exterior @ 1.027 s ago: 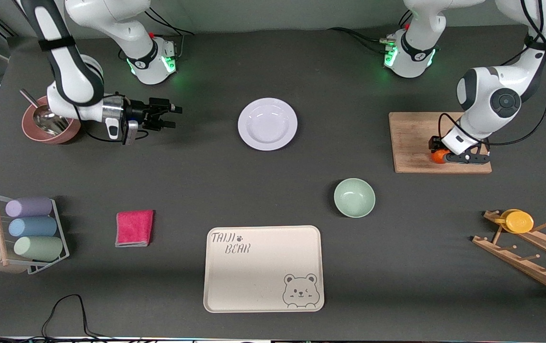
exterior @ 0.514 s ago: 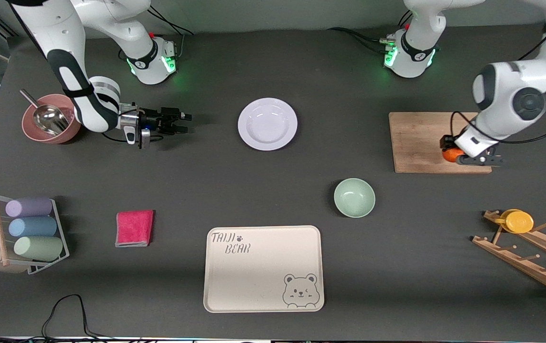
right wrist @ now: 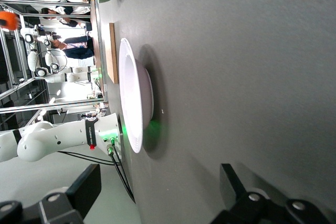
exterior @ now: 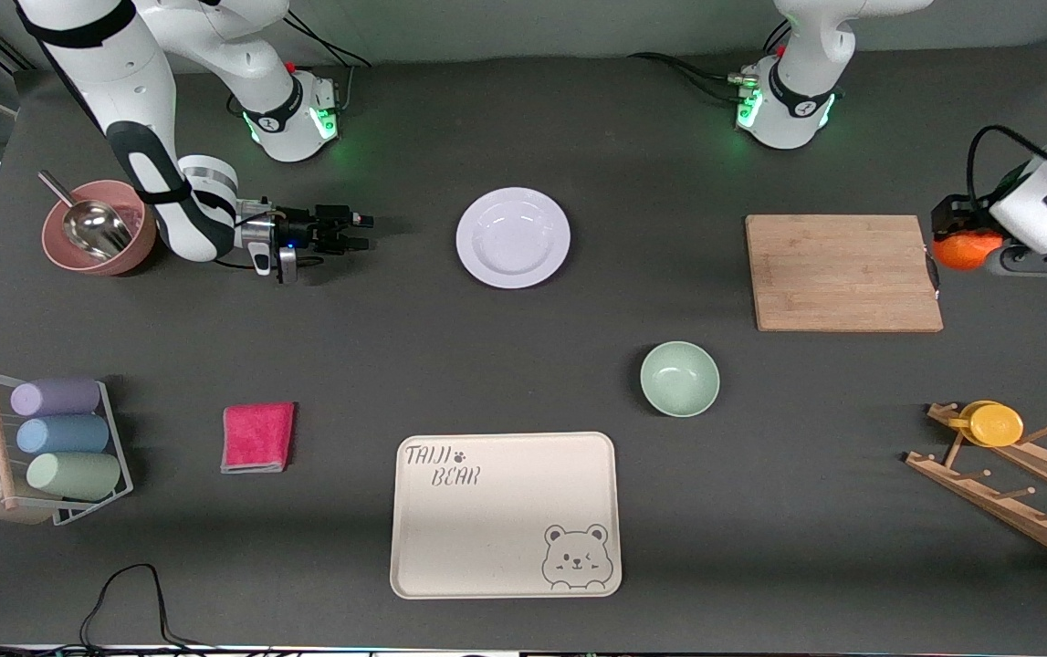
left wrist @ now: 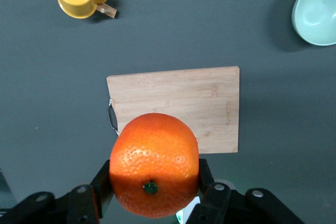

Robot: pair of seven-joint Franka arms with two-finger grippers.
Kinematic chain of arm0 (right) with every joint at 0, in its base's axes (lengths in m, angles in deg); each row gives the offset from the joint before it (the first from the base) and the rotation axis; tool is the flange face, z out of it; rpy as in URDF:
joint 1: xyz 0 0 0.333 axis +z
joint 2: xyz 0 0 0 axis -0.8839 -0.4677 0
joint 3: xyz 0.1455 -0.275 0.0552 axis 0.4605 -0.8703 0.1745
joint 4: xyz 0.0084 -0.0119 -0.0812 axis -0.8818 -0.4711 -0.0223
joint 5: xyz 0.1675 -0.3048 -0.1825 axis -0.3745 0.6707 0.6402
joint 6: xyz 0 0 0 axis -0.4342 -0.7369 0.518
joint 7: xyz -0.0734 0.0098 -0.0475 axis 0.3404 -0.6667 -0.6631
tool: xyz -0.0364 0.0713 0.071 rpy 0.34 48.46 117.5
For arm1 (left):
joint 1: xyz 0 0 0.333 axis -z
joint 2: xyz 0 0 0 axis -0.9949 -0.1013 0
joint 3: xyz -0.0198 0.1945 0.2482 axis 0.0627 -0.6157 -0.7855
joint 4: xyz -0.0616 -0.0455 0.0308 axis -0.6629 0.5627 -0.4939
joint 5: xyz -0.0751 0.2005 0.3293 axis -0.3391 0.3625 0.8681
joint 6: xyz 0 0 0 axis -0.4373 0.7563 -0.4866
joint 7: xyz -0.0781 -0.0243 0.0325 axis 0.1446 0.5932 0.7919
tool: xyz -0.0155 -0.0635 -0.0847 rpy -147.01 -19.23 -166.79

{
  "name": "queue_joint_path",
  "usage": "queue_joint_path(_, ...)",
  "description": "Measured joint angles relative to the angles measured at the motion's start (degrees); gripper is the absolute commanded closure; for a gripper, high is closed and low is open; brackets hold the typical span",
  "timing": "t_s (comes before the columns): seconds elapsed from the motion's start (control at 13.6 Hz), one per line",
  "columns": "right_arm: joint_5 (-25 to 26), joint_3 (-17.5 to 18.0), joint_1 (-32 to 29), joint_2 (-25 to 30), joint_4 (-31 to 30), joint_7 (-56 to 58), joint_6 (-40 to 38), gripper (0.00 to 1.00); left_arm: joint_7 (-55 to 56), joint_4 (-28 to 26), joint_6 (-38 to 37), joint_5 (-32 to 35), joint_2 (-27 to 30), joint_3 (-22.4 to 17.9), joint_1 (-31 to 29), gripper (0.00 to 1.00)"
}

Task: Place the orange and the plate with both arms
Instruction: 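Carry the orange with the left gripper toward the white plate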

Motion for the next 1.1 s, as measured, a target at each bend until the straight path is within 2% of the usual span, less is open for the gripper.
queue_joint_path(0.22,-0.11,-0.01,-0.03,-0.89,0.17,0.00,-0.52,0.00,0.03,9.72,-5.38,-0.06,-6.78,0.02,0.39,1.00)
queue_joint_path(0.37,-0.17,-0.03,-0.06,-0.97,0.18,-0.04,-0.66,0.13,2.15,12.19,-5.76,-0.23,-9.71,0.50,1.56,1.00)
queue_joint_path(0.44,-0.19,-0.06,-0.06,-0.98,0.19,-0.07,-0.68,0.27,4.67,12.69,-5.78,-0.37,-10.52,1.31,2.47,1.00)
queue_joint_path(0.66,-0.19,-0.09,-0.09,-0.99,0.24,-0.07,-0.70,0.51,17.37,13.17,-5.77,-1.64,-11.65,7.67,4.57,1.00)
queue_joint_path(0.73,-0.19,-0.10,-0.09,-0.99,0.25,-0.08,-0.70,0.56,22.65,13.27,-5.59,-3.14,-12.12,10.37,4.90,1.00)
queue_joint_path(0.95,-0.19,-0.11,-0.12,-1.01,0.28,-0.09,-0.71,0.57,37.87,13.83,-0.75,-5.97,-15.38,17.55,5.45,1.00)
queue_joint_path(1.1,-0.19,-0.12,-0.14,-1.02,0.29,-0.10,-0.72,0.57,47.63,15.82,3.59,-6.05,-19.53,21.97,6.27,1.00)
